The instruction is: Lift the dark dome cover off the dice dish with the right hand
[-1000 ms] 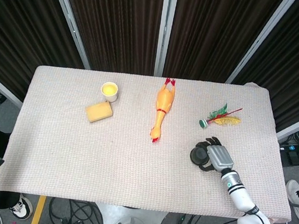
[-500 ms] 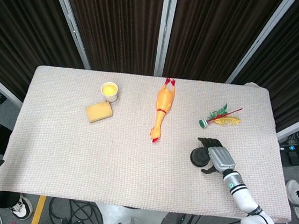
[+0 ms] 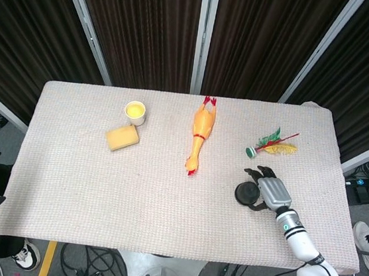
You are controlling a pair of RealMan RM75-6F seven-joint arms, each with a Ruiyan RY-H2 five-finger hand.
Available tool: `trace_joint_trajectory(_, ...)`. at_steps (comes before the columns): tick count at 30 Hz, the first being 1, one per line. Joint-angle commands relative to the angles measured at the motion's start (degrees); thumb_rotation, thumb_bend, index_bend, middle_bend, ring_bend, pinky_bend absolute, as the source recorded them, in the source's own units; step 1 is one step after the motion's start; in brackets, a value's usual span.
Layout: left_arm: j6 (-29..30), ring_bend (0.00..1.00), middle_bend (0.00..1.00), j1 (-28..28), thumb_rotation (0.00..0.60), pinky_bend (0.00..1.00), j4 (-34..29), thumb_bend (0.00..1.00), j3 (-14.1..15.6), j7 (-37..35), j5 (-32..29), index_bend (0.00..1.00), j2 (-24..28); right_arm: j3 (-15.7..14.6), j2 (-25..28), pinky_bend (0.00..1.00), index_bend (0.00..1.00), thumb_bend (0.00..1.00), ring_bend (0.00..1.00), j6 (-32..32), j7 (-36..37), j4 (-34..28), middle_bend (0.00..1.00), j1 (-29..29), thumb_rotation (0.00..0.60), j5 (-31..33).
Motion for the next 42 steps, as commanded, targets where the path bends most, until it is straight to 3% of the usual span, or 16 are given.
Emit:
trace_joint_trajectory(1,0.04,0.00,0.03,0.00,0.600,0.10,0.03,0.11,-0.02,-0.08,0.03,0.09,0.03,-0.03,-0.29,0.00,0.18,0.02,0.00,-0.05,-0.06,0.21,0.21,0.08,0.600,-0.12)
trace_joint_trajectory(11,0.15,0.00,0.03,0.18,0.600,0.10,0.40,0.11,0.00,-0.45,-0.08,0.09,-0.03,0.28,-1.36,0.00,0.28,0.05,0.00,0.57,-0.41,1.01,0.27,0.10,0.600,-0.16)
trace_joint_trajectory(25,0.28,0.00,0.03,0.25,0.600,0.10,0.45,0.11,0.08,-0.55,0.13,0.09,-0.03,0.85,-1.29,0.00,0.33,0.09,0.00,2.30,-1.51,0.39,0.33,-0.26,0.600,-0.18)
trace_joint_trajectory(42,0.29,0.00,0.03,0.10,0.600,0.10,0.21,0.11,0.06,-0.36,0.40,0.09,-0.04,3.11,3.47,0.00,0.33,0.10,0.00,7.32,-2.84,-6.25,0.34,-1.34,0.600,-0.51)
